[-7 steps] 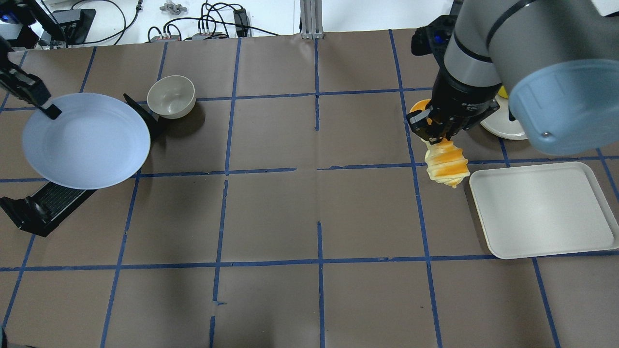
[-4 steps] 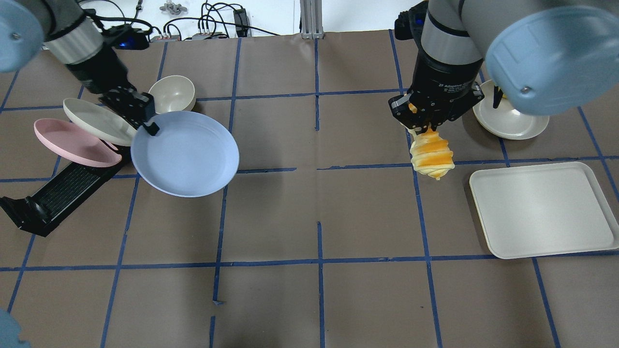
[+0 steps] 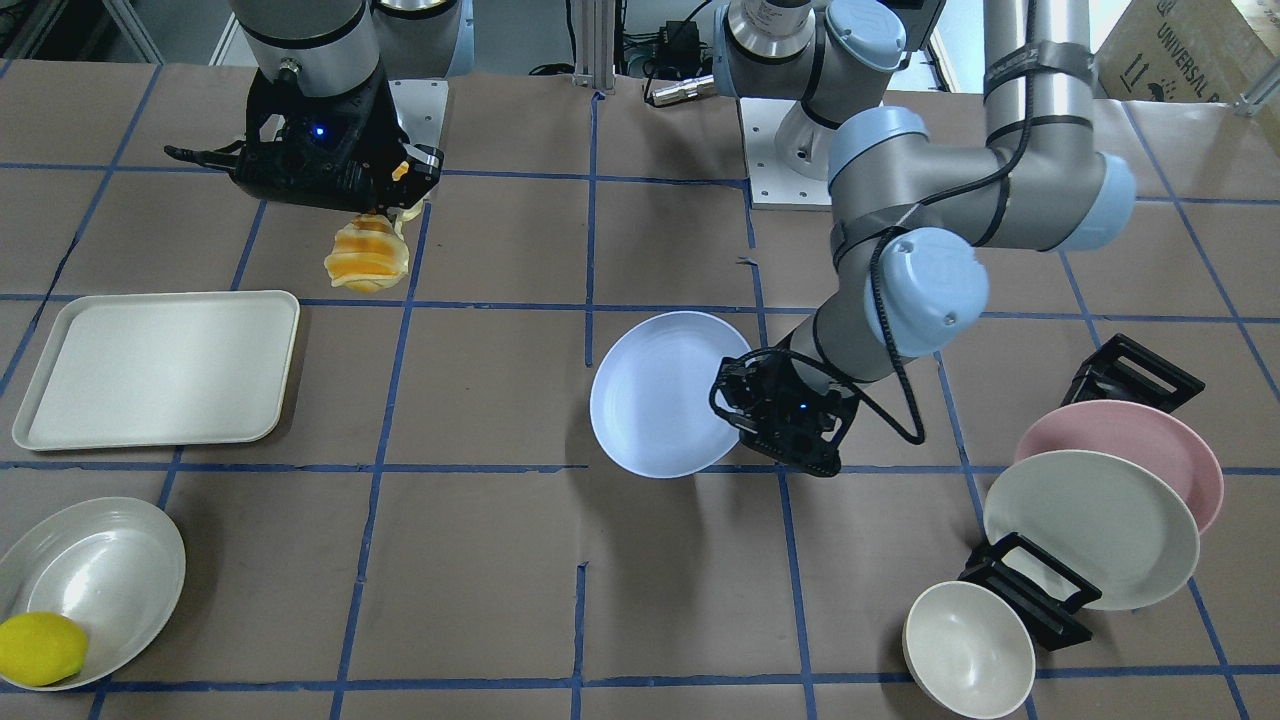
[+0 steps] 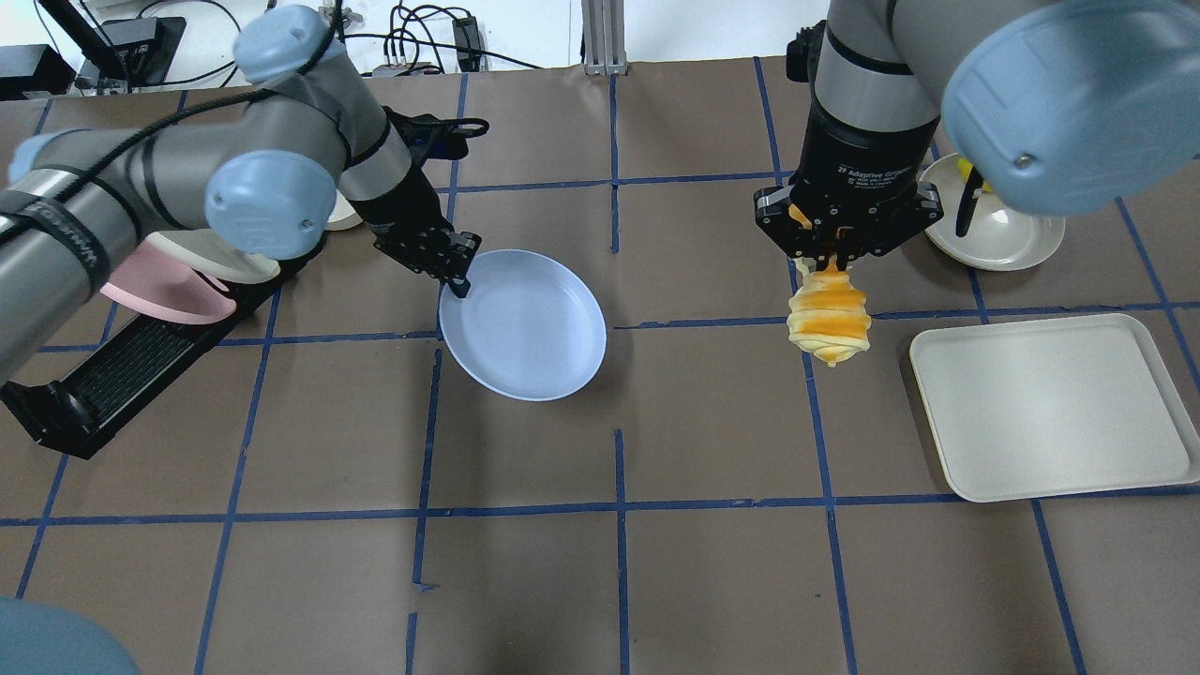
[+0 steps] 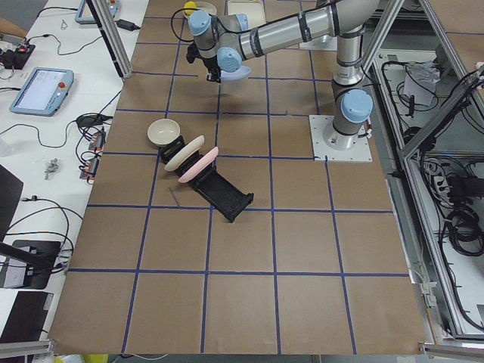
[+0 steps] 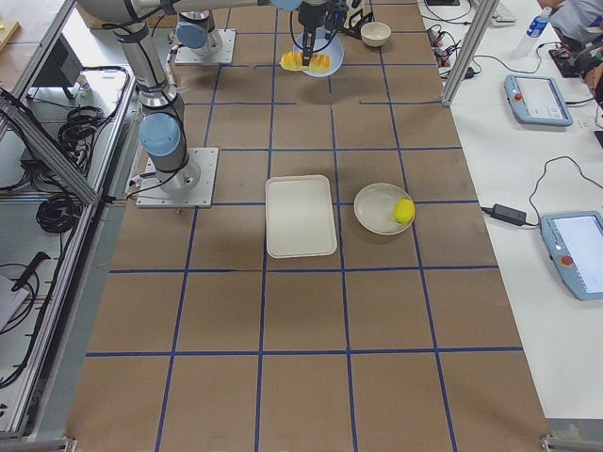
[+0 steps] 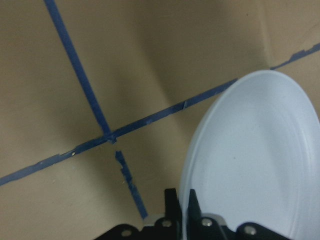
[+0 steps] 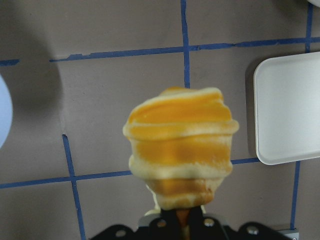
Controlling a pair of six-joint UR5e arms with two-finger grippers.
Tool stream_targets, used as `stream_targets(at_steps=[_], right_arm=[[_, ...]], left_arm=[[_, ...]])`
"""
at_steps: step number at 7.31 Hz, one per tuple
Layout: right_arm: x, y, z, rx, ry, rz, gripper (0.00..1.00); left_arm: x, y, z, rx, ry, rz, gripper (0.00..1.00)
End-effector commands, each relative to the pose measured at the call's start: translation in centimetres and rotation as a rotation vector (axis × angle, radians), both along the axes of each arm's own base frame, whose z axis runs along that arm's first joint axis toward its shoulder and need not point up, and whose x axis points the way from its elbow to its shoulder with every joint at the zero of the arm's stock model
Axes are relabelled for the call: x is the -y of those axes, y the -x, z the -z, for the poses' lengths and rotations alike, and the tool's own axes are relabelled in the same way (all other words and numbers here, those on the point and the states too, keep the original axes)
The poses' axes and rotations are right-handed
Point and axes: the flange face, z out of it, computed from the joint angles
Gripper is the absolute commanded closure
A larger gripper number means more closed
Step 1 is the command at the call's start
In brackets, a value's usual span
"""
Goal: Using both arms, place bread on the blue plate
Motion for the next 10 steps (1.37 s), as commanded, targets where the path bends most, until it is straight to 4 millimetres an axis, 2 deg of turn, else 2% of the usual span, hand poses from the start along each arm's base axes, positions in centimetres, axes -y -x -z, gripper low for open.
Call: stream_targets(at_steps=[1,2,4,5,6,7,8,9,10], right_arm=[[0.0,-0.1,0.3,0.014,-0.008,-0.035,0.86],[0.0,-0.2,0.4,0.028,-0.013,-0.053,0.86],[-0.8,-0.2,2.3,0.026,-0.045,-0.056,0.87],[-0.4,-0.3,3.0,0.026,-0.026,-0.058,0.87],[0.1,-0.2,3.1,0.018,-0.005,-0.061,0.87],[0.5,-0.3,3.6,0.014,-0.011,-0.06,0.87],[0.8,-0.3,4.1,0.012,-0.019,-0.055,0.87],[1.3,-0.6,4.8,0.016,-0.019,-0.051,0.87],[1.8,-1.7,6.0,0.021,-0.037,-0.073,0.87]], left_arm=[[-0.1,5.7,4.0,0.006,0.028,-0.004,0.87],[-0.3,7.5,4.4,0.0,0.058,0.01,0.87],[0.2,8.3,4.5,-0.035,0.059,-0.029,0.83],[0.4,8.4,4.6,-0.049,0.071,-0.035,0.69],[0.1,7.9,4.9,-0.047,0.066,-0.028,0.09],[0.6,6.9,3.1,-0.042,0.102,-0.033,0.0],[1.2,4.4,0.5,-0.047,0.136,-0.075,0.0],[0.9,1.5,-2.2,-0.048,0.164,-0.119,0.0],[-0.6,-0.5,-5.2,-0.026,0.132,-0.133,0.0]])
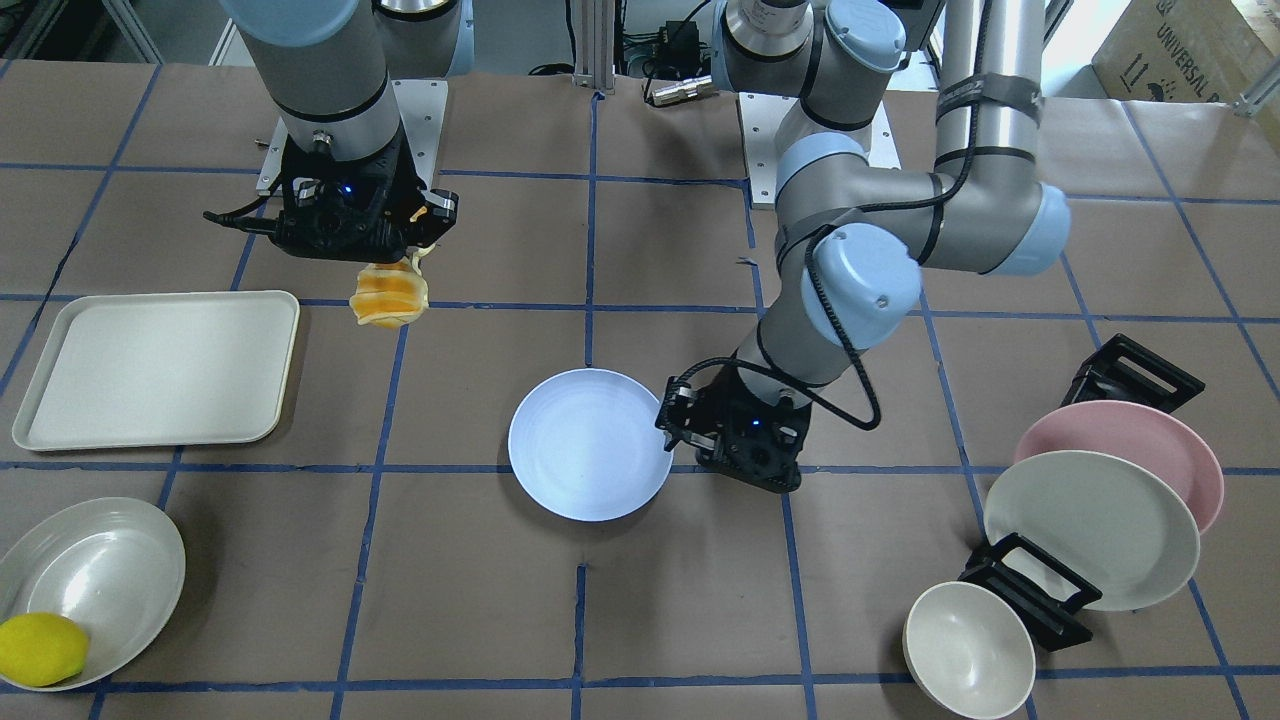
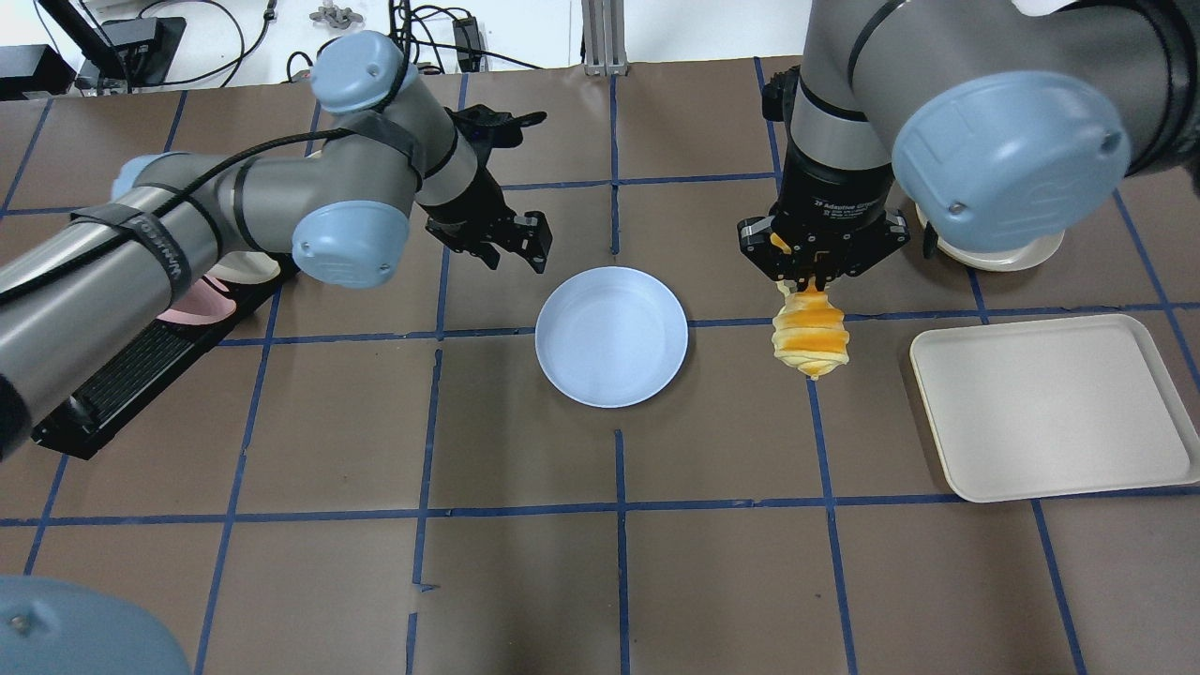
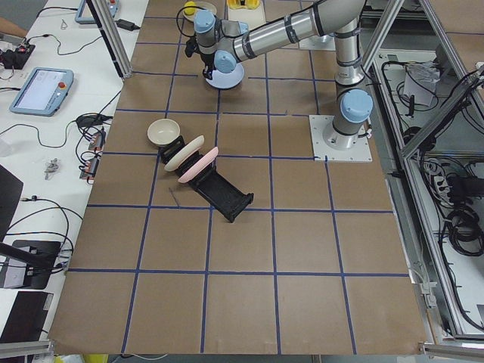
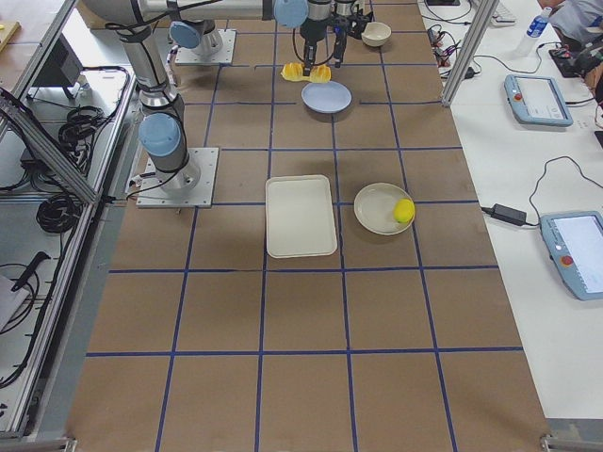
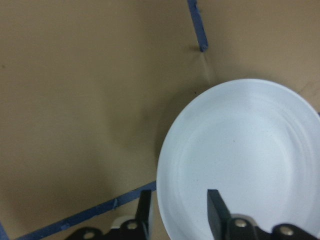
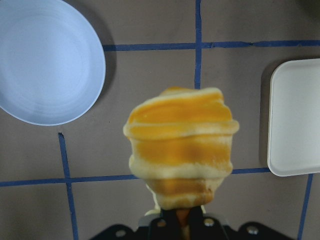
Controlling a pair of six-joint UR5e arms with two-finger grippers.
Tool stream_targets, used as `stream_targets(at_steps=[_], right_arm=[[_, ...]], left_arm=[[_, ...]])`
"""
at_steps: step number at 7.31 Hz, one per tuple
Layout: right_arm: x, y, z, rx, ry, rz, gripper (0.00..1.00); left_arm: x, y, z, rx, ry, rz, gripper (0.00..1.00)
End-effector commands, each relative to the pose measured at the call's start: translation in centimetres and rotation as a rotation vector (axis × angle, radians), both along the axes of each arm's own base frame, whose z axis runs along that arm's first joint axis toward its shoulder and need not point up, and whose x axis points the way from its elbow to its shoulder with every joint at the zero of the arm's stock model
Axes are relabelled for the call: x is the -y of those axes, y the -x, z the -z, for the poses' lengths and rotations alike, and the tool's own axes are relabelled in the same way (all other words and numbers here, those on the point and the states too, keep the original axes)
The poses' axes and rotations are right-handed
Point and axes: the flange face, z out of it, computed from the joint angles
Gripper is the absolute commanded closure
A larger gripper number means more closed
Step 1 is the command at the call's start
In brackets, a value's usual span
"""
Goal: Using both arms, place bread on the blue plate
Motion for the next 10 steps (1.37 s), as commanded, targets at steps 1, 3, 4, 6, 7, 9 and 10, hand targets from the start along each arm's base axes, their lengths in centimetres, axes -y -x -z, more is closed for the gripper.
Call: stream_targets(at_steps=[1,3,4,6,7,9,10], right_arm=[[1.1,-3.6,2.6,0.011,0.015,-0.057,0.86],[3.3,-7.1,6.4,0.017,0.048,-0.091,0.86],[4.3,-8.0,8.1,0.02,0.075,-0.08,0.86],[6.4,-9.9,12.5,0.024,0.104,-0.057,0.86],[6.1,-13.0,14.9,0.021,0.13,-0.088,0.86],[6.3,-16.1,18.7,0.022,0.141,-0.087,0.86],[6.3,-16.7,19.8,0.017,0.14,-0.095,0.86]], left_arm=[[-3.5,-4.4,-7.3,0.13,0.004,-0.022,0.0],[-7.7,-5.4,-12.9,0.216,0.0,-0.025,0.0],[-9.0,-5.9,-15.0,0.274,0.001,-0.023,0.0],[-9.8,-5.5,-16.3,0.275,0.025,-0.019,0.0],[-9.8,-5.5,-16.8,0.273,0.032,-0.02,0.0],[-8.8,-6.4,-17.1,0.278,0.036,-0.041,0.0],[-8.6,-6.2,-17.1,0.277,0.035,-0.047,0.0]])
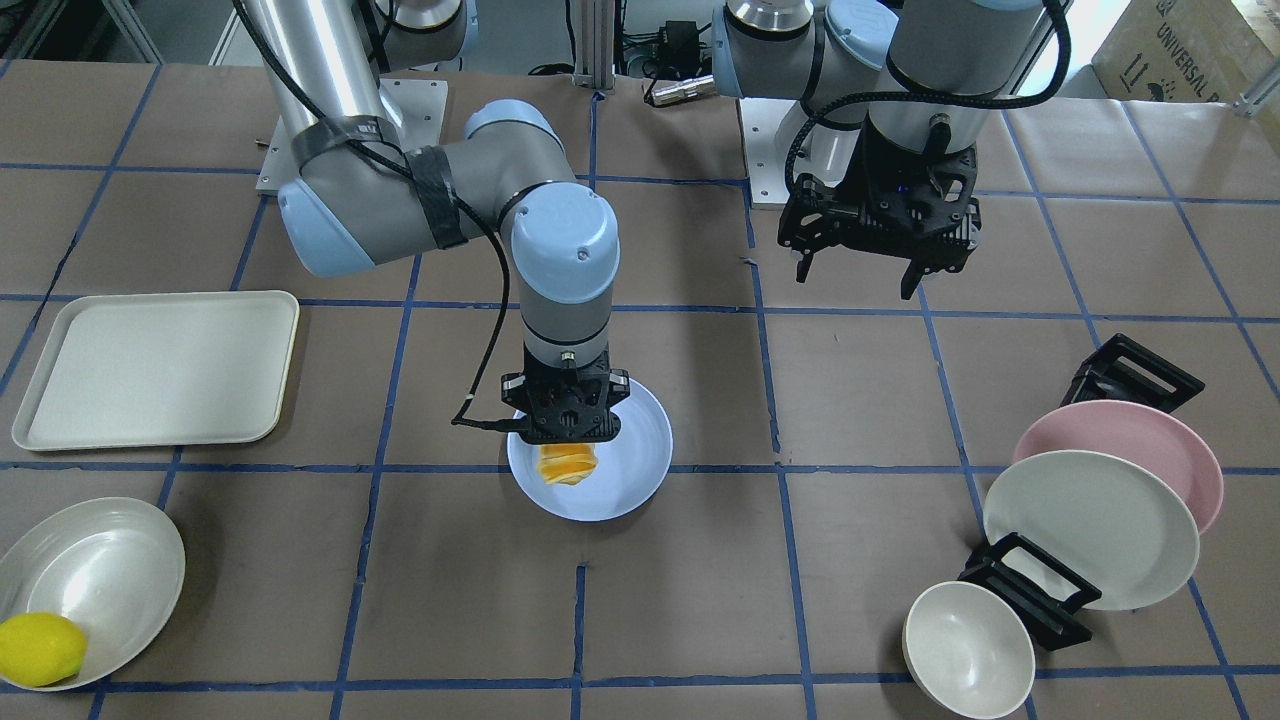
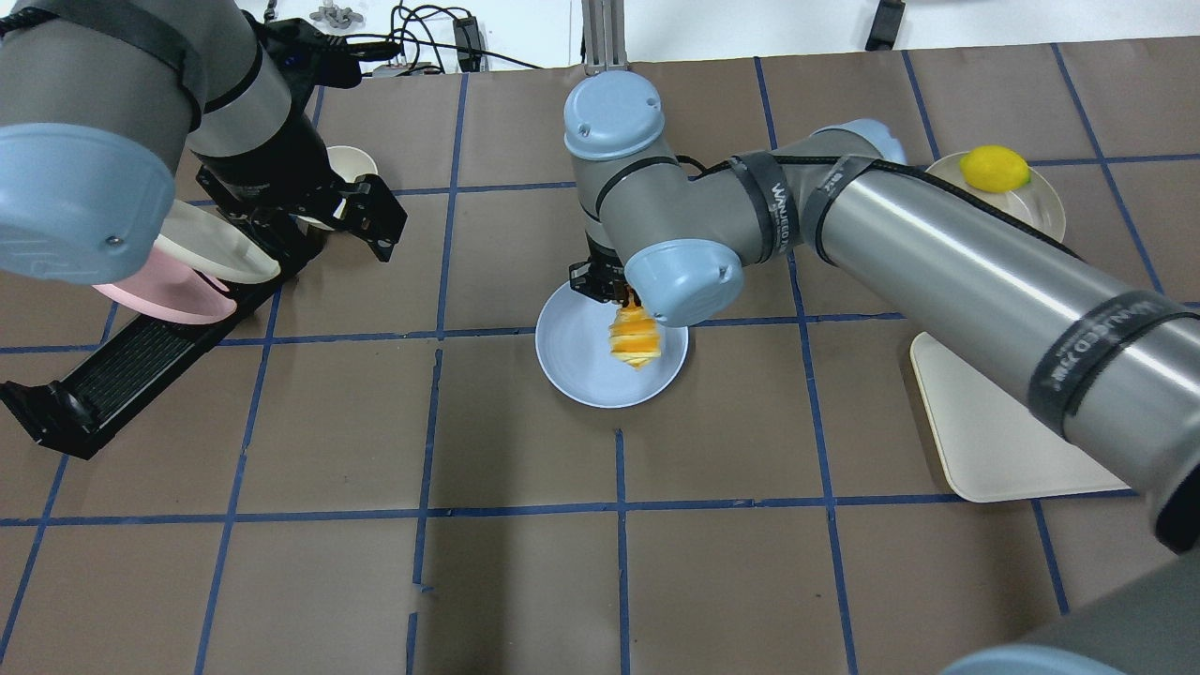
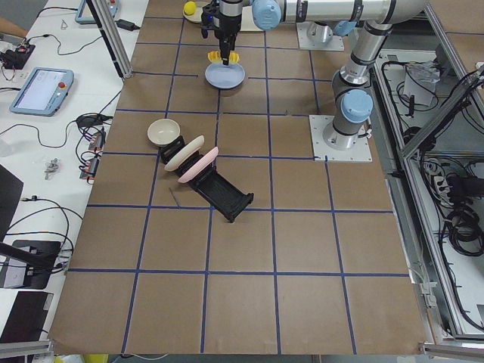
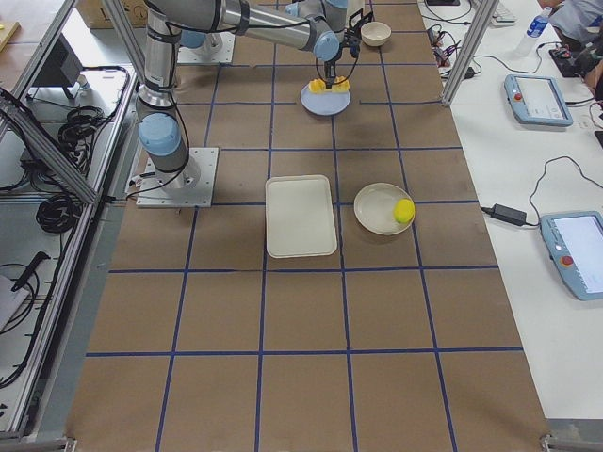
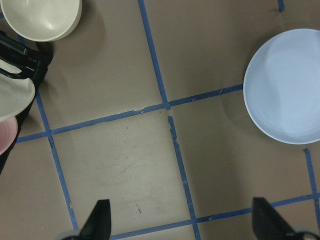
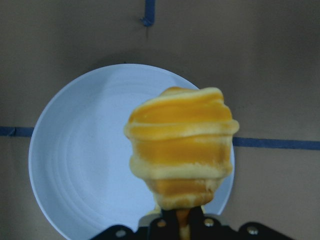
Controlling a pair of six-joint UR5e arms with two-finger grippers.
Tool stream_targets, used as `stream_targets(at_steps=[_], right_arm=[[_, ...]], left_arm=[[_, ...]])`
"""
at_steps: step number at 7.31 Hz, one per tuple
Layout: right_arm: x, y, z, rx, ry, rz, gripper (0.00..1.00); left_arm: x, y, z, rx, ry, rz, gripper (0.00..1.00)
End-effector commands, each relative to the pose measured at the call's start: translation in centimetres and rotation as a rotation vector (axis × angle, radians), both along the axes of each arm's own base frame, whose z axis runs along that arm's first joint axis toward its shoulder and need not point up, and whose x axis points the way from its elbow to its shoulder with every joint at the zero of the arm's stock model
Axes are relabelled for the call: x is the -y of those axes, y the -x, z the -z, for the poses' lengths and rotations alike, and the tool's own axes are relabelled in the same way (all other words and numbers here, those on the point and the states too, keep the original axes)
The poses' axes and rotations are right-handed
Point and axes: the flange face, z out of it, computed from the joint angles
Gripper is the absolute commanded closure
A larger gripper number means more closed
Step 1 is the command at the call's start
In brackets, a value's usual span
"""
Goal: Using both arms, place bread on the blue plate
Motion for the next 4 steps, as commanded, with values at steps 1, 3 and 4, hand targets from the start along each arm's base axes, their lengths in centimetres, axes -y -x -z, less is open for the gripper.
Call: stream_targets(at_steps=[1,3,4], right_arm=[[-0.16,-1.16,2.86,-0.01,-0.014,-0.017,0.86],[0.17,-1.32,3.67,-0.013,-0.025,-0.017,0.86],[0.11,-1.43,3.67,-0.01,-0.026,-0.019,0.71]], left_arm=[[0.3,-0.06,-0.36,0.0,0.005,-0.009,0.0],[-0.03,-0.02,-0.56,-0.004,-0.004,-0.009,0.0],[-0.14,-0.01,-0.64,-0.005,-0.003,-0.009,0.0]])
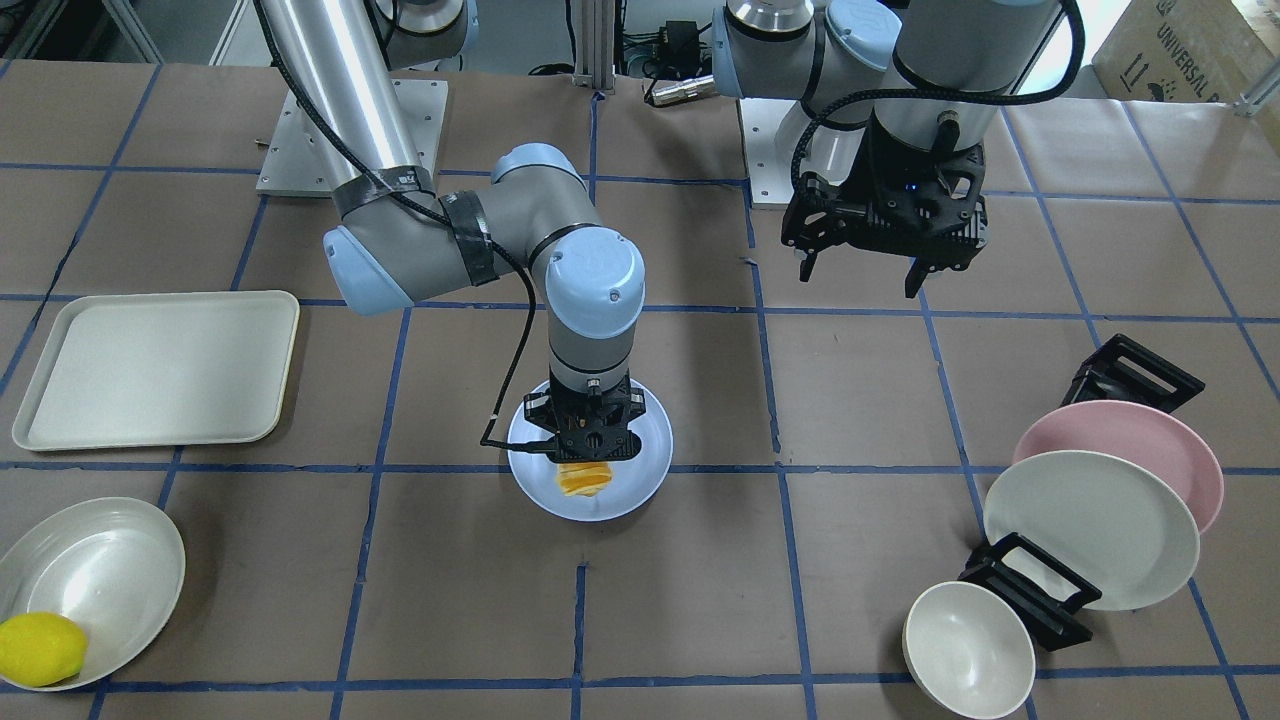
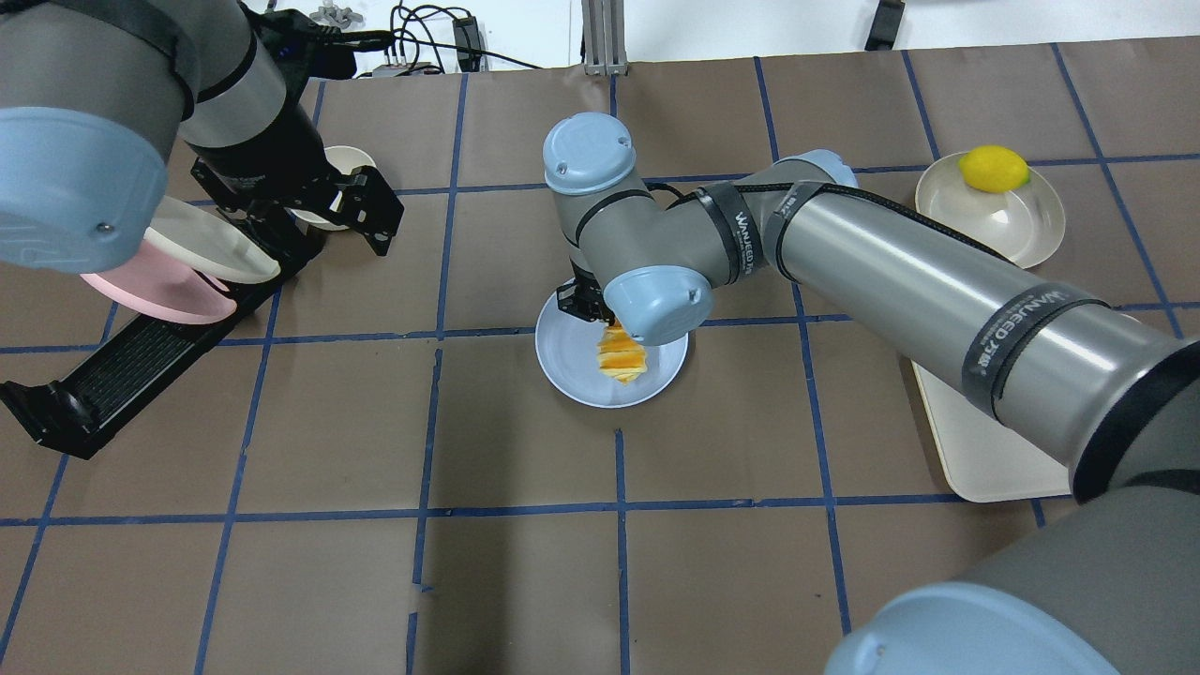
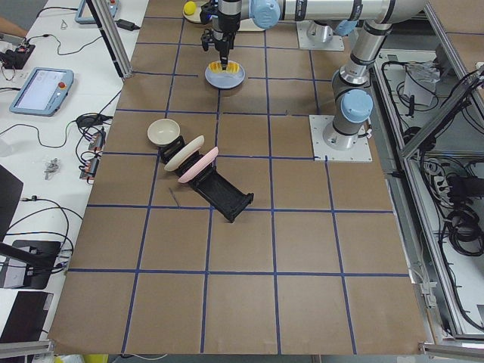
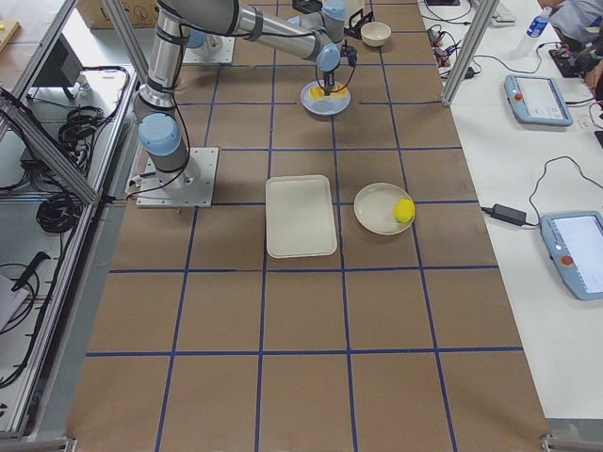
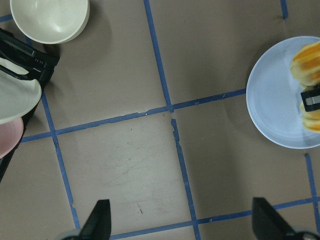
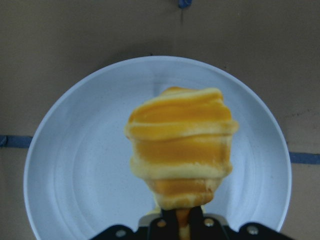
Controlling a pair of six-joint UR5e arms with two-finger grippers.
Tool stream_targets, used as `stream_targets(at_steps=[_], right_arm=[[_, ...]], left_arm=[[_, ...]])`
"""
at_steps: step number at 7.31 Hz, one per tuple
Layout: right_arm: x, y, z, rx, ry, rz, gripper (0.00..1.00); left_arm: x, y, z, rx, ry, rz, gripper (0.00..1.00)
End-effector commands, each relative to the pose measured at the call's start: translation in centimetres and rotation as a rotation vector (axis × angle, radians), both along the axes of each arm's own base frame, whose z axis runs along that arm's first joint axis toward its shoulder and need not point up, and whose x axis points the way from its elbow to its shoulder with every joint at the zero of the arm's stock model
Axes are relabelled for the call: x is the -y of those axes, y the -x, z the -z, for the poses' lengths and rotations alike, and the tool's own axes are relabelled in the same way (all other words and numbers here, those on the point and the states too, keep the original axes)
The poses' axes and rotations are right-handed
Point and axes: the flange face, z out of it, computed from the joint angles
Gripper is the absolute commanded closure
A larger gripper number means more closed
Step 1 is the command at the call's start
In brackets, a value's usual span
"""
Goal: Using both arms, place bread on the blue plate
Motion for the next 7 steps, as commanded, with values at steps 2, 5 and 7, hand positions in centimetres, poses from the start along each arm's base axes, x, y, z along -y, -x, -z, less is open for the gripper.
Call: stream_targets(at_steps=[2,5,7], right_arm=[[-0.09,-0.45,0.13,0.013,-0.007,0.008,0.24],[-0.21,-0.27,0.5,0.008,-0.015,0.009,0.0],[-0.37,-0.06,0.03,-0.003,-0.01,0.009,0.0]], left_arm=[[0.03,-0.07,-0.37,-0.001,0.001,-0.003,0.0],[-0.16,0.02,-0.47,-0.002,-0.019,-0.002,0.0],[-0.31,0.09,-0.53,-0.002,-0.019,0.0,0.0]])
